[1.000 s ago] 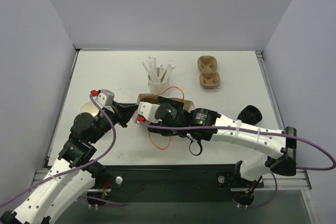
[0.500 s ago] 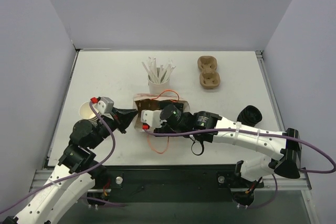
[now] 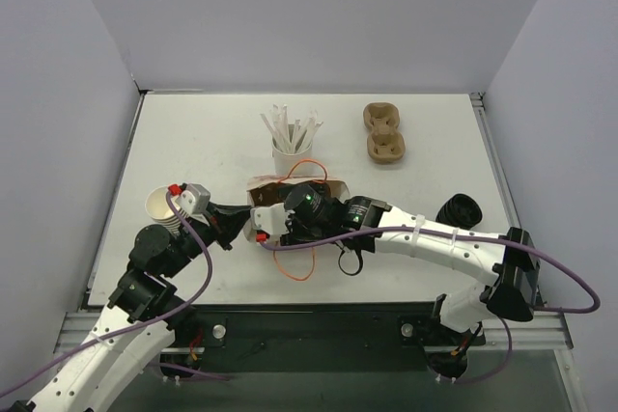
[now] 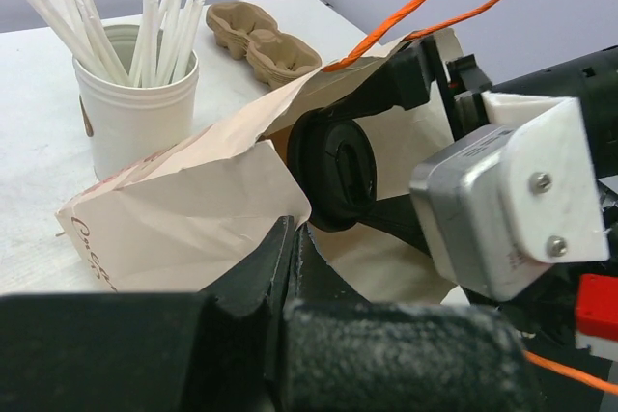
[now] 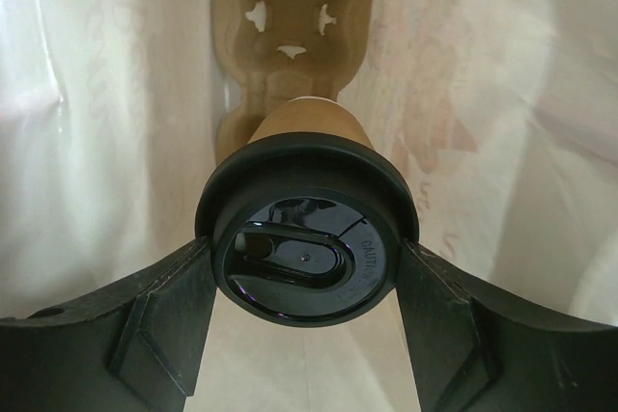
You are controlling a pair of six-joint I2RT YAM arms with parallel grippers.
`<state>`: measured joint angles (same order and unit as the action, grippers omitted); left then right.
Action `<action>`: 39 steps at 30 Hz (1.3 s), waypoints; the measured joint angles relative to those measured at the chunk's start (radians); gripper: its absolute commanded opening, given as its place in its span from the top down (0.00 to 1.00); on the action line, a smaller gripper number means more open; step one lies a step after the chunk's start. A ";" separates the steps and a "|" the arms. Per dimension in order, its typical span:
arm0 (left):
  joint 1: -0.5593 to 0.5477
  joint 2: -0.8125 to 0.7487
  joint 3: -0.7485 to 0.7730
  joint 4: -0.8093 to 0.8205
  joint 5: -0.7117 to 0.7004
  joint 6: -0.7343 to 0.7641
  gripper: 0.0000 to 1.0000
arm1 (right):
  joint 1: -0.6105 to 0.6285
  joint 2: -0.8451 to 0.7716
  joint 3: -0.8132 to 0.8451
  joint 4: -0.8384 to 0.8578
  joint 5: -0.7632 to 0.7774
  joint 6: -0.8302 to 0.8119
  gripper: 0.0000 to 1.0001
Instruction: Pack the takeout coffee
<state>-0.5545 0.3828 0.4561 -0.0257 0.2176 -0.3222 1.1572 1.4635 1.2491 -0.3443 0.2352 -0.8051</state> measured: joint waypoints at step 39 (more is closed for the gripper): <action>0.000 -0.114 -0.056 -0.060 0.026 0.015 1.00 | -0.057 0.089 -0.091 0.099 0.020 -0.146 0.54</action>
<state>-0.5545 0.2684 0.3996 -0.0853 0.2436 -0.3069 1.1000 1.5524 1.1580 -0.2451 0.2550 -0.9512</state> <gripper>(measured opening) 0.025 0.685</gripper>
